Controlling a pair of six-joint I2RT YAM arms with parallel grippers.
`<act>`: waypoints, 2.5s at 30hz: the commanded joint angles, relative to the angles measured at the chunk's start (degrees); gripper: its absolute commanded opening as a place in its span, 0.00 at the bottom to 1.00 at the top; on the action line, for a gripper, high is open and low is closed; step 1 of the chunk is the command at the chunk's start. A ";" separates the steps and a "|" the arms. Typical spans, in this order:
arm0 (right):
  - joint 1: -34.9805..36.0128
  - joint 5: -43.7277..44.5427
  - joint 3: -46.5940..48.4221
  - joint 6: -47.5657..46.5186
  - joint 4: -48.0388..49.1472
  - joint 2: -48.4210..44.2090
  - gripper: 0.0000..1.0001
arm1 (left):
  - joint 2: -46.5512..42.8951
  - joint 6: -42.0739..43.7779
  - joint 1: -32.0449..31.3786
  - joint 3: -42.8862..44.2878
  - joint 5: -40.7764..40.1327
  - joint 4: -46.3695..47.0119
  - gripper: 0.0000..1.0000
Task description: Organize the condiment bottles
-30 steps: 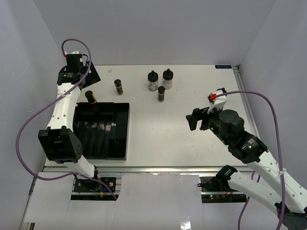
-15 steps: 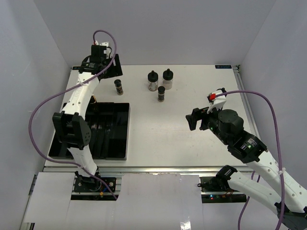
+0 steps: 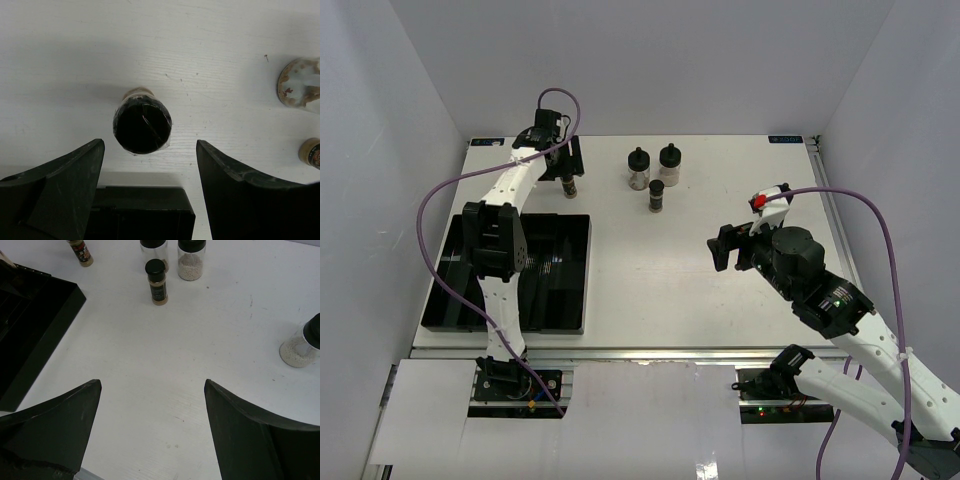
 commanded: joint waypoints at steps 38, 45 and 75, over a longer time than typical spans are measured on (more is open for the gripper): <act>0.16 2.82 -0.37 -2.24 3.59 -0.81 0.90 | -6.64 -3.26 0.95 17.32 -21.85 -6.42 0.00; 0.08 1.60 -0.77 -2.08 3.50 -0.73 0.90 | -16.04 -10.58 13.19 7.15 -18.92 -12.01 0.00; 0.09 -3.65 -1.12 0.40 0.50 -4.31 0.90 | -37.86 -10.20 30.33 -36.37 -10.15 6.27 0.00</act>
